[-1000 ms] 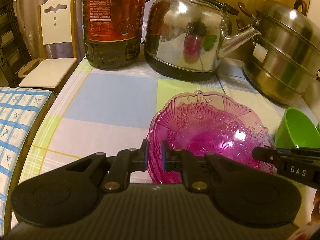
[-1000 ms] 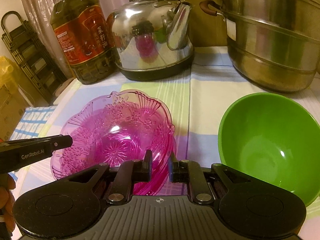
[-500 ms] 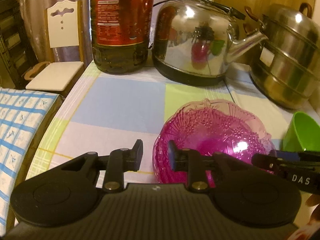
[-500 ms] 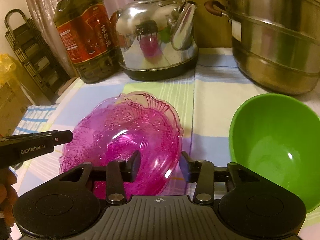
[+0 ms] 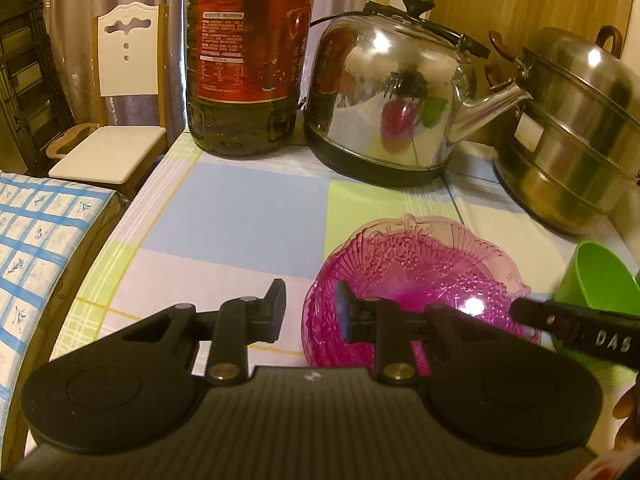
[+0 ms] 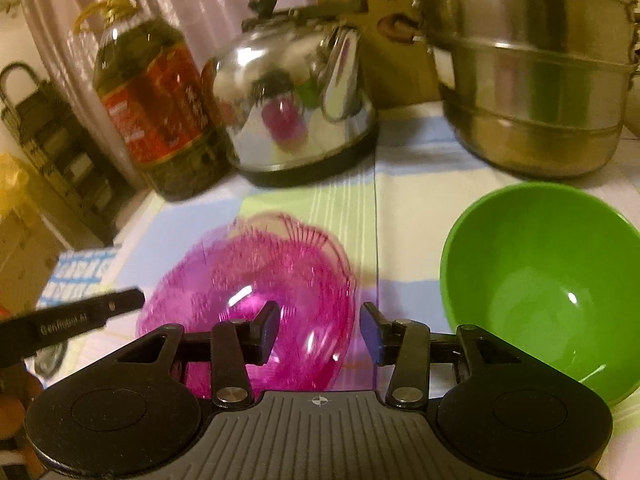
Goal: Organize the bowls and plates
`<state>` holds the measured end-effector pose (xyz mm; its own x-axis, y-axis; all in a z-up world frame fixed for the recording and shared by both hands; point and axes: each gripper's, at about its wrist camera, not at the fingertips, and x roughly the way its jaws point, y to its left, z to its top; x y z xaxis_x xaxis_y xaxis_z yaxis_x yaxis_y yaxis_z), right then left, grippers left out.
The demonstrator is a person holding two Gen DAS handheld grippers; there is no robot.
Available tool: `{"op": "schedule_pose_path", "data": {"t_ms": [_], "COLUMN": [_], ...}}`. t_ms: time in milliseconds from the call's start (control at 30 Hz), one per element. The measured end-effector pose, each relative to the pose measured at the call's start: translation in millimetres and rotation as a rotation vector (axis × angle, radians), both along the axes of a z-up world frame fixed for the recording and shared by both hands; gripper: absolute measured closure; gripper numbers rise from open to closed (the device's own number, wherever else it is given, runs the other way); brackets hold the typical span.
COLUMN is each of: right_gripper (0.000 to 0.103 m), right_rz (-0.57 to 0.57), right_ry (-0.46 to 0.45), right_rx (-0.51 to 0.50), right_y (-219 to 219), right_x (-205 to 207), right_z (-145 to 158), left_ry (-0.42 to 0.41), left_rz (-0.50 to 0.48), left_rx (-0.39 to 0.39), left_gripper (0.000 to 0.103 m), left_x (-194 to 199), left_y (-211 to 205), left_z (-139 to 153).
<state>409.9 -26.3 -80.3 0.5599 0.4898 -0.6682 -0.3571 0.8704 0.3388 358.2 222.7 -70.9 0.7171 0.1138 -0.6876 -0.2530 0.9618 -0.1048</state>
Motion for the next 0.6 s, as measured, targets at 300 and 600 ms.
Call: {"op": "schedule_pose_path", "data": {"t_ms": [300,600], "right_gripper": [0.059,0.059], "right_rz": [0.031,0.065], "right_ry": [0.000,-0.032], "right_rx": [0.054,0.012], "right_y": [3,12], "right_x": [8,6], "right_z": [-4,-4], "left_ry": [-0.002,-0.008], "left_rz": [-0.008,0.000], "left_rx": [-0.004,-0.008], "left_gripper": [0.080,0.080], "left_x": [0,0], "left_y": [-2,-1], "left_z": [0,0]}}
